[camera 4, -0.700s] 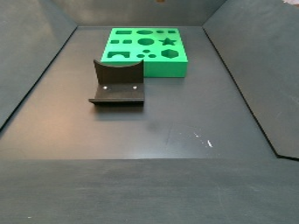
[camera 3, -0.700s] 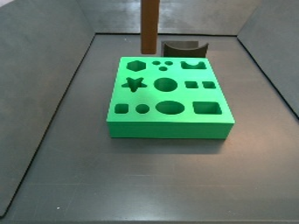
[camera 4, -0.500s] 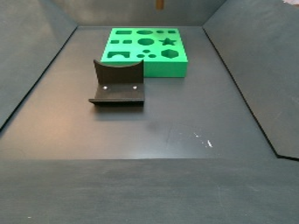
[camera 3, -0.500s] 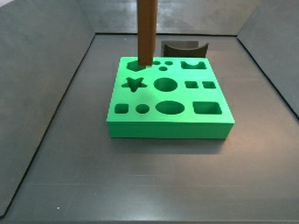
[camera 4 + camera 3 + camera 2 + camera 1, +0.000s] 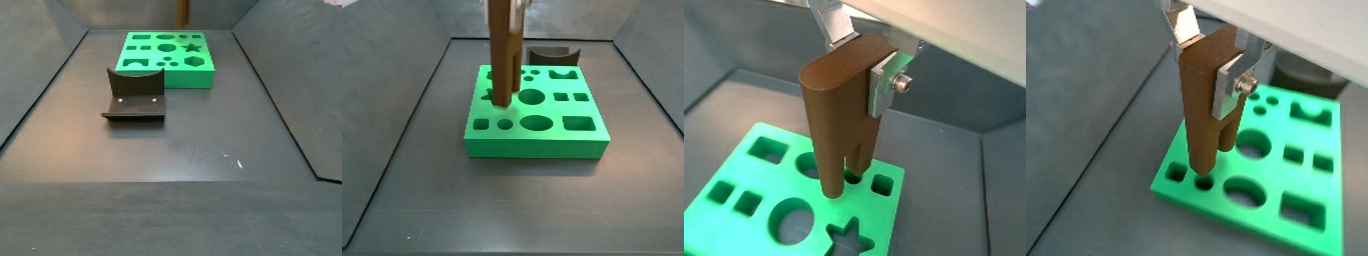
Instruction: Insert the square-circle object.
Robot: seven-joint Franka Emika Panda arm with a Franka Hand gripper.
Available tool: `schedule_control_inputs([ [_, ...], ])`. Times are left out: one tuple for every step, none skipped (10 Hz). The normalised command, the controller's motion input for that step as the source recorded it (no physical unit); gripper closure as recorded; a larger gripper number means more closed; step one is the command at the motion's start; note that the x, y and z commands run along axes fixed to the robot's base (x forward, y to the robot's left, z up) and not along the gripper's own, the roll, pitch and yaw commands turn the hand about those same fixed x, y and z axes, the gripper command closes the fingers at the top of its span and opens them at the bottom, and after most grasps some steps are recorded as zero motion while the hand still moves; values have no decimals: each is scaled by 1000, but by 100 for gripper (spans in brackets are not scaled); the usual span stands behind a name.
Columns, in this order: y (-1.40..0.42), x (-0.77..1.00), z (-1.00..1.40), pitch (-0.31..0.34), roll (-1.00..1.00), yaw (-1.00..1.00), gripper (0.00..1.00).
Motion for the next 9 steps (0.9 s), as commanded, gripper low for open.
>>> schedule_control_inputs([
  [-83,0,-337,0,0,-1000,100],
  [-14,0,-246,0,0,-1000,100],
  [0,0,-154,0,0,-1000,100],
  [0,0,-60,0,0,-1000,100],
  [0,0,-40,0,0,-1000,100],
  [0,0,-40,0,0,-1000,100],
  [0,0,-40,0,0,-1000,100],
  [0,0,-60,0,0,-1000,100],
  [0,0,-66,0,0,-1000,100],
])
